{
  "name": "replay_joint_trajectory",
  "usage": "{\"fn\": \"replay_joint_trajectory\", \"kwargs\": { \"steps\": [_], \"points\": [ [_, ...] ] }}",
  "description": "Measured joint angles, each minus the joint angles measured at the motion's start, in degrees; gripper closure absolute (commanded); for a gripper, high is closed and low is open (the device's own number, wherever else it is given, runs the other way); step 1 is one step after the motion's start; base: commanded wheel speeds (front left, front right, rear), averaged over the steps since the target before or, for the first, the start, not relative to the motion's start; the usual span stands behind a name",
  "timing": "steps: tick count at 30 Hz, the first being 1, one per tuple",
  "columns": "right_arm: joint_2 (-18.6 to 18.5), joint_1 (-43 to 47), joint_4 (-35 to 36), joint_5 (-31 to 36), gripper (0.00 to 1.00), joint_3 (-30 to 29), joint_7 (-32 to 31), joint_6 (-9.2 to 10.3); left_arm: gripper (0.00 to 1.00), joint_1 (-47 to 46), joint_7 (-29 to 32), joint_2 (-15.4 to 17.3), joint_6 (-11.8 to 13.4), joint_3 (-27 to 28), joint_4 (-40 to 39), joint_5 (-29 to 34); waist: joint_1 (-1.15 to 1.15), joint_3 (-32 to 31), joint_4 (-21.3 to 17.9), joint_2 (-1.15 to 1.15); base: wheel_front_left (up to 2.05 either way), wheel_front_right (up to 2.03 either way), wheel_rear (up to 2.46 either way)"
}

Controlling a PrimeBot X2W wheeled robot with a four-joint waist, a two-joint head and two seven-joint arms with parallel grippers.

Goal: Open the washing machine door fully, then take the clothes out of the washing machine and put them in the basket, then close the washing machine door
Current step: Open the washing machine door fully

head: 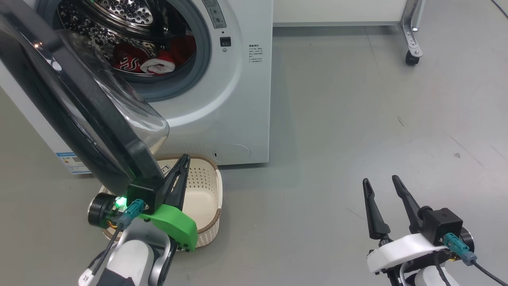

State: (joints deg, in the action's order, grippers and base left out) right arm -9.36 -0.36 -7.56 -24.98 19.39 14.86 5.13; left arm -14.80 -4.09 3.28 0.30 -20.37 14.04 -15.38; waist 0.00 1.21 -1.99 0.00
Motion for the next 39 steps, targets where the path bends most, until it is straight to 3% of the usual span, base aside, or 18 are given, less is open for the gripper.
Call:
{"fn": "replay_joint_trajectory", "kwargs": {
  "steps": [17, 39],
  "points": [
    [0.21, 0.74, -0.71, 0.54, 0.0, -0.55, 0.0, -0.53, 1.0, 0.08, -0.27, -0.34, 1.9, 3.21, 6.76, -1.33, 0.0, -0.47, 0.11, 0.0, 0.0, 0.0, 0.0],
    [0.42, 1.41, -0.62, 0.59, 0.0, -1.99, 0.0, -0.74, 1.0, -0.84, -2.63, -1.36, 1.76, 2.25, 11.32, -2.77, 0.0, -0.4, 6.75, 0.0, 0.0, 0.0, 0.0]
  ]
}}
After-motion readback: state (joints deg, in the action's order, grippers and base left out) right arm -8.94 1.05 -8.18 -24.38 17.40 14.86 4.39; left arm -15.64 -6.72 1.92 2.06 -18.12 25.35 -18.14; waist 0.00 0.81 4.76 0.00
